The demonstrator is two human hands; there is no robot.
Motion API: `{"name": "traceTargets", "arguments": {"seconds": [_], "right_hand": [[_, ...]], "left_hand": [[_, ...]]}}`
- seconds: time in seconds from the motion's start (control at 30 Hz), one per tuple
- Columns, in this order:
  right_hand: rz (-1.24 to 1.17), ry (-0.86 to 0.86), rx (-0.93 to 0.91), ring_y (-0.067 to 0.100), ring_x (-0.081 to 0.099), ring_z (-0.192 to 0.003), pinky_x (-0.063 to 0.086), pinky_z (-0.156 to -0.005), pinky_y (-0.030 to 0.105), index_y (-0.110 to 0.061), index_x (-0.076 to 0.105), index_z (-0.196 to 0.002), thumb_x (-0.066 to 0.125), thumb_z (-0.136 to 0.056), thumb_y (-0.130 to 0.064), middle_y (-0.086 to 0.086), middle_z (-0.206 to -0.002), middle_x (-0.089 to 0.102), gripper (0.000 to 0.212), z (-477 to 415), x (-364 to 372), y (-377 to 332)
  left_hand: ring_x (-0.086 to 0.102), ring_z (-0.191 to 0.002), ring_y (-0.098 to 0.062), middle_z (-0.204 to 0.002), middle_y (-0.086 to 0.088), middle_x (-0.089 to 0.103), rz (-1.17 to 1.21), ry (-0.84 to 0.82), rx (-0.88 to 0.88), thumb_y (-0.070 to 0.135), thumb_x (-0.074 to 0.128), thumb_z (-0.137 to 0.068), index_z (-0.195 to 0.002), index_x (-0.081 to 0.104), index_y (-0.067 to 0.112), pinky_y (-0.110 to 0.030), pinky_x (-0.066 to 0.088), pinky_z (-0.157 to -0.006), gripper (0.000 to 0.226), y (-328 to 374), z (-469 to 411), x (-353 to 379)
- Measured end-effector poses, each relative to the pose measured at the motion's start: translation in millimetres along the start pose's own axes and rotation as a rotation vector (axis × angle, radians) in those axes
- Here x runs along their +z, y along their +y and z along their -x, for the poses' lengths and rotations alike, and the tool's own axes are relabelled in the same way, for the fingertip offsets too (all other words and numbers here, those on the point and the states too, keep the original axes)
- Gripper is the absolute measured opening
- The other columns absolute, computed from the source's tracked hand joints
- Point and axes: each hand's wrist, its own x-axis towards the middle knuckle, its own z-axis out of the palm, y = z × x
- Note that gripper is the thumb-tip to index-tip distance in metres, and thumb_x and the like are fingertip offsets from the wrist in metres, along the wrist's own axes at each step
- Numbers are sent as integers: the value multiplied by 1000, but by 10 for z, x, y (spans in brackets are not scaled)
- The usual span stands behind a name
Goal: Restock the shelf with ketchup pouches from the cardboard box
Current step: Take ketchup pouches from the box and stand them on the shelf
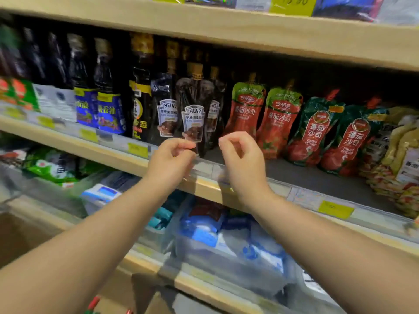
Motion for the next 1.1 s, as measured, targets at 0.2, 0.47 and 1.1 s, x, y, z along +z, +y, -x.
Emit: {"name": "traceTargets", "arguments": {"seconds": [0.2,0.47,1.1], "right_hand": [[-148,-217,91,-3,44,-57,38,-55,7,-30,54,-77,59,-85,-22,-8,-67,49,12,694,717,116],[-137,-467,310,-3,42,-51,36,-54,9,-27,52,-73,60,-84,-16,-8,-63,46,18,1611,1601,476],[470,-1258,1288,19,64,-86,55,-74,31,-5,39,-133,34,-97,-12,16,-117,58,37,2566,2751,1278]], "left_hand": [[59,-64,-10,-80,3,61,71,196,-161,9,55,-85,-82,57,30,-23,46,-59,20,-661,507,-667],[53,-61,-18,-74,-6,58,-95,286,-435,6,55,-84,-80,57,23,-26,45,-62,18,-1739,1035,-1573],[61,-105,-31,-114,-17,65,-962,-341,-943,13,55,-81,-111,62,3,-31,49,-80,32,-2846,1777,-2275]]}}
